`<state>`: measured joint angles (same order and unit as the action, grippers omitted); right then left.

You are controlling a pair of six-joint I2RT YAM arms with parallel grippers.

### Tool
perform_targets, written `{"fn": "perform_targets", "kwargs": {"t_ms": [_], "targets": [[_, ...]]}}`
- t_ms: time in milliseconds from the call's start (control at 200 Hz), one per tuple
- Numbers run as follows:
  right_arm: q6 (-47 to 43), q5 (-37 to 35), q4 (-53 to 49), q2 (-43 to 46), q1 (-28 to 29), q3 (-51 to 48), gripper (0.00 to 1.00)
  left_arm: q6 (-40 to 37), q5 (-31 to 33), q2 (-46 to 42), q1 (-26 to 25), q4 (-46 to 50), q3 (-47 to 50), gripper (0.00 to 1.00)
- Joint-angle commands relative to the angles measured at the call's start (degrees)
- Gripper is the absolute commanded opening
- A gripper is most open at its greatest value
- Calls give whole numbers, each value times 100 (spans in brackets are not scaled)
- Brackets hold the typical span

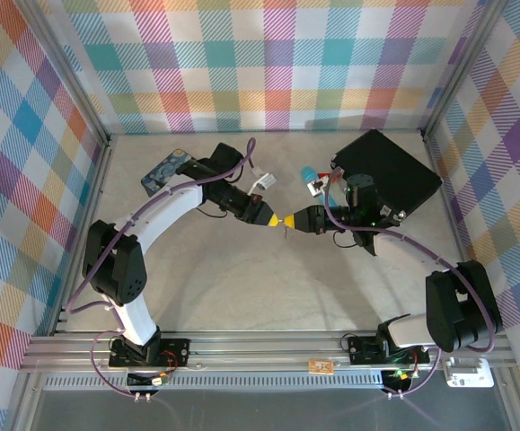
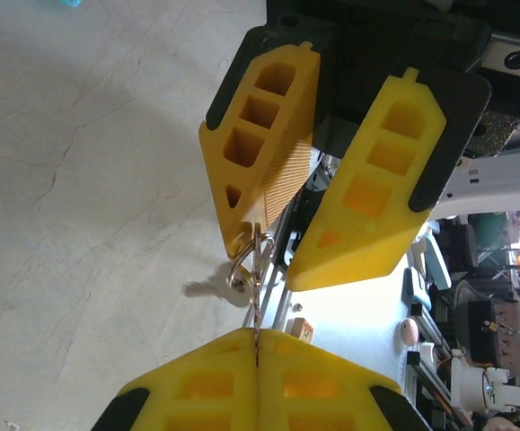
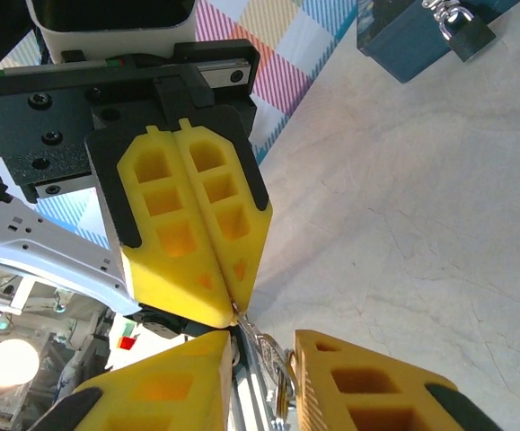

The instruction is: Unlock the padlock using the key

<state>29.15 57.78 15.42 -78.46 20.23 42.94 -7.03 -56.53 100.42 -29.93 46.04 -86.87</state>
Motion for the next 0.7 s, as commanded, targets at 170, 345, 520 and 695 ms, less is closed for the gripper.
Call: {"fn": "perform_targets", "kwargs": {"t_ms": [170, 345, 520, 695], "targets": [[-23, 229, 185, 56, 34, -68, 23, 30, -106, -247, -5, -117, 91, 0], [-33, 225, 213, 76, 38, -101, 10, 30, -94, -228, -4, -131, 79, 0], [-38, 173, 286, 119, 34, -159, 0, 323, 612, -332, 12, -334, 128, 3], [-64, -288, 269, 335, 36, -372, 0, 1649, 2121, -921, 493, -1856, 887, 78]]}}
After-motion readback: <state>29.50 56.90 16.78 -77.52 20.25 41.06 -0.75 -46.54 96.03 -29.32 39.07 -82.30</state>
